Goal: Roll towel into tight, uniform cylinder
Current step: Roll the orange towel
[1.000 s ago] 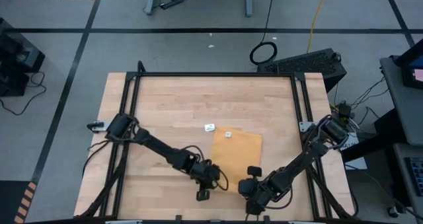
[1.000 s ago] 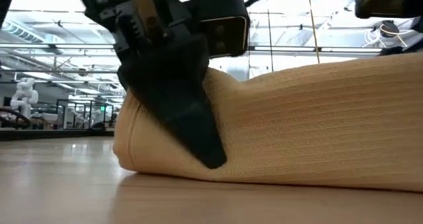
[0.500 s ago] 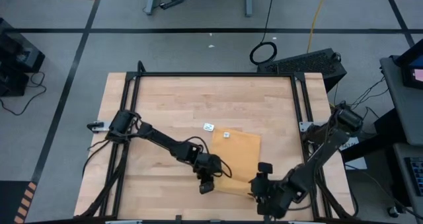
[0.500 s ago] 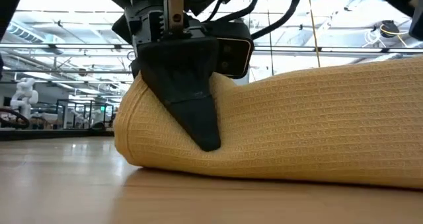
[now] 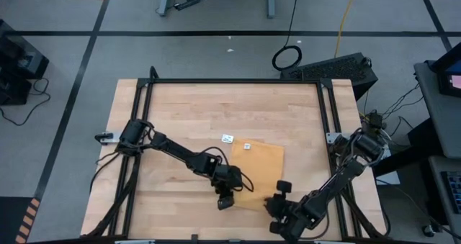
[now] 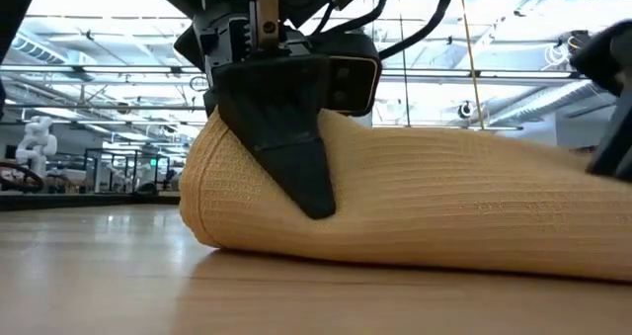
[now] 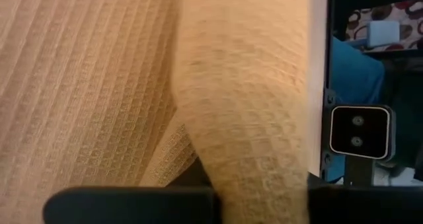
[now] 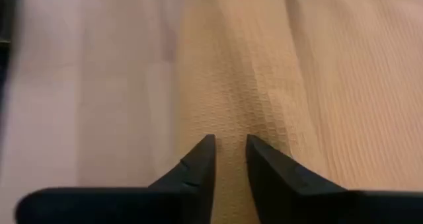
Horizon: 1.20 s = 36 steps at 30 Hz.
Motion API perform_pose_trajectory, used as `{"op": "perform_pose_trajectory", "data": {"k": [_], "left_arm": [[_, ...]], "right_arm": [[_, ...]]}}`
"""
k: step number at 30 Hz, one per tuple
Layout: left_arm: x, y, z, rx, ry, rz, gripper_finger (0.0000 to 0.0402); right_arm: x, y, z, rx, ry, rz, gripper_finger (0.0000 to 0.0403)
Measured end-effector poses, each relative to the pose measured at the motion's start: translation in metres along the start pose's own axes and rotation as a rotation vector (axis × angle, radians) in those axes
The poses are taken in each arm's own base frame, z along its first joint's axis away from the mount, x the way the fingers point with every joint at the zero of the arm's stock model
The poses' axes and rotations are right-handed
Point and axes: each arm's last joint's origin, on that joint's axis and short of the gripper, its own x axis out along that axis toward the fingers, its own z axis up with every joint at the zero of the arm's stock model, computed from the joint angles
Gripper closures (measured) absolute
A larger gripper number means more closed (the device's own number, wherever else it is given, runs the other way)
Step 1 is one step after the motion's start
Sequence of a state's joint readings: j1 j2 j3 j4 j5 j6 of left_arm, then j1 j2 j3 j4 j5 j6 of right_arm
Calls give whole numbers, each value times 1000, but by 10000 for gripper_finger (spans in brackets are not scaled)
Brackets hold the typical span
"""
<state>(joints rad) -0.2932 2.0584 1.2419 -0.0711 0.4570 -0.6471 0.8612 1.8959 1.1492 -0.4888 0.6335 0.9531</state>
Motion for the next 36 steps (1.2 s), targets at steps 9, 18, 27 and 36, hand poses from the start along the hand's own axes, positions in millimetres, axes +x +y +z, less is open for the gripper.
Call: {"op": "perform_pose_trajectory", "data": {"k": [9,18,27,36], "left_arm": [[1,-6,3,147,-39,-52,317],[-23,2,15,125,-1,-117,196],[-110,-34,20,330,-165,54,180],[-37,-117,-60,773,-543,285,193]], "right_arm": [[17,2,-12,114,37,-42,397],[19,4,-13,164,52,-30,402],[19,4,-13,189,56,-28,402],[19,4,-13,186,55,-29,401]]}}
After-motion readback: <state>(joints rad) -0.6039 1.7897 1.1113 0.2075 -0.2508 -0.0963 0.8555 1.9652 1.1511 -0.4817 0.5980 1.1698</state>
